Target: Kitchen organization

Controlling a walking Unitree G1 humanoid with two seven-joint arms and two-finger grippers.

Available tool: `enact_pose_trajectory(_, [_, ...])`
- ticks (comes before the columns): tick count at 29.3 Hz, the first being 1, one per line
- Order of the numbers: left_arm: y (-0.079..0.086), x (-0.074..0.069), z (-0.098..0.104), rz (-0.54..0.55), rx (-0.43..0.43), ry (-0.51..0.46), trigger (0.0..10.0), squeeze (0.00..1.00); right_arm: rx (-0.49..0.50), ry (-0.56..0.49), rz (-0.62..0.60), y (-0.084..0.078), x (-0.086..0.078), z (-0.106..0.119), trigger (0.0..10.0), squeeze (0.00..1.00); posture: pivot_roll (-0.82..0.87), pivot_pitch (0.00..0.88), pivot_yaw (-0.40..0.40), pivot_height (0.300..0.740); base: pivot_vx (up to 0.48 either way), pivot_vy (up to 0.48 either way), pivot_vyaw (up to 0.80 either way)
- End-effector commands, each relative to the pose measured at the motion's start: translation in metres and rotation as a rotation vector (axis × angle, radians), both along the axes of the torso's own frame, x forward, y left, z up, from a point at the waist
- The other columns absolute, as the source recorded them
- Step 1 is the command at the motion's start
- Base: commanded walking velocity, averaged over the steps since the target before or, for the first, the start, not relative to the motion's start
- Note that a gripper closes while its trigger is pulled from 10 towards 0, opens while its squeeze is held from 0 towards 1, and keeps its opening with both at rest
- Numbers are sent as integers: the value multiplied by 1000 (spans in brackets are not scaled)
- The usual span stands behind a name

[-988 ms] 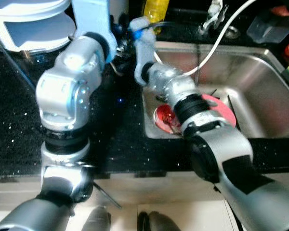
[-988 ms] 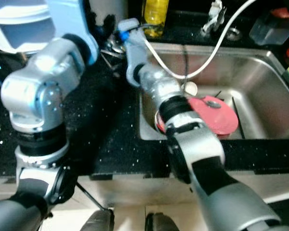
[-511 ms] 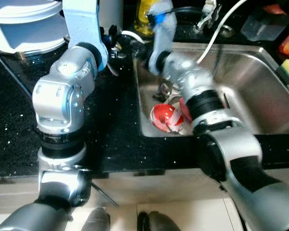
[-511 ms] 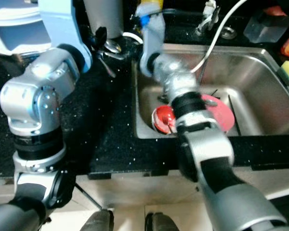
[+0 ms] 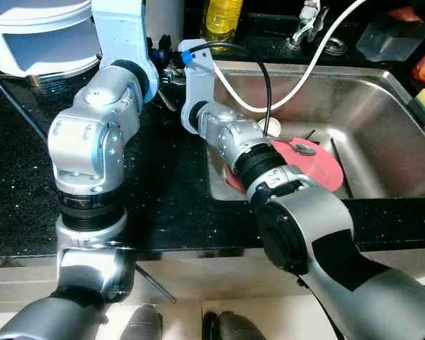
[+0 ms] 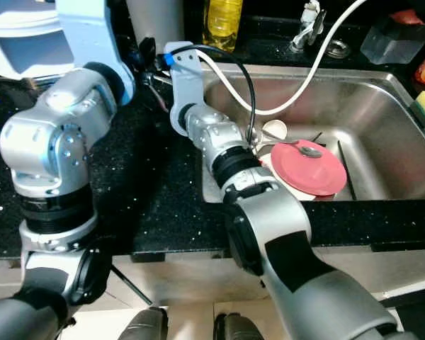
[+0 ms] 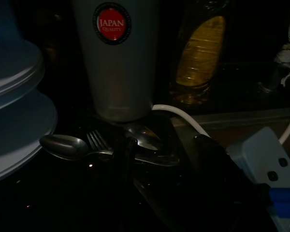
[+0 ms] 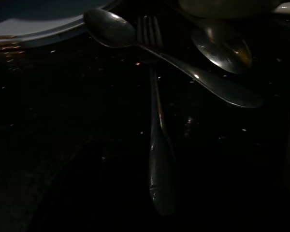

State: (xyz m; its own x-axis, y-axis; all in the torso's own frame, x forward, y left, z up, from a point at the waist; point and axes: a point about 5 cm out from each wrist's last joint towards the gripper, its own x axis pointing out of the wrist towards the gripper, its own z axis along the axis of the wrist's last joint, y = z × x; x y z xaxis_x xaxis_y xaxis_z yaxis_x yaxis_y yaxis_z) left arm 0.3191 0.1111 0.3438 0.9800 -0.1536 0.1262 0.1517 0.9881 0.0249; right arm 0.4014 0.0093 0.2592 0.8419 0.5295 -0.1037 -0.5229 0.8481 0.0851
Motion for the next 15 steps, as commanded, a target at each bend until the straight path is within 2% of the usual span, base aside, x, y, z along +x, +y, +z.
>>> enact_pose_trajectory(1, [-6, -5, 1, -34, 16, -9, 10000, 0, -110, 4, 11, 11, -5, -10, 10000, 0, 289, 101, -58, 740, 0, 0, 0])
enact_pose_trajectory(4, [-7, -5, 1, -36, 14, -8, 10000, 0, -227, -32, 31, 18, -8, -14, 10000, 0, 283, 101, -59, 740, 0, 0, 0])
enact_pose_trajectory(10, [-8, -5, 1, -41, 13, -5, 10000, 0, -355, -47, 66, 22, -11, -25, 10000, 0, 282, 104, -57, 740, 0, 0, 0])
enact_pose_trajectory(12, [-8, -5, 0, -42, 13, -4, 10000, 0, -366, -42, 79, 23, -13, -28, 10000, 0, 282, 104, -57, 740, 0, 0, 0])
enact_pose_trajectory(13, [-8, -5, 0, -42, 14, -3, 10000, 0, -369, -31, 90, 25, -14, -30, 9216, 0, 287, 102, -57, 740, 0, 0, 0])
enact_pose_trajectory(14, [-8, -5, 0, -42, 14, -3, 10000, 0, -369, -31, 90, 25, -14, -30, 9216, 0, 287, 102, -57, 740, 0, 0, 0])
enact_pose_trajectory(15, [-8, -5, 0, -42, 14, -2, 10000, 0, -342, -2, 97, 26, -15, -33, 471, 0, 292, 100, -59, 740, 0, 0, 0])
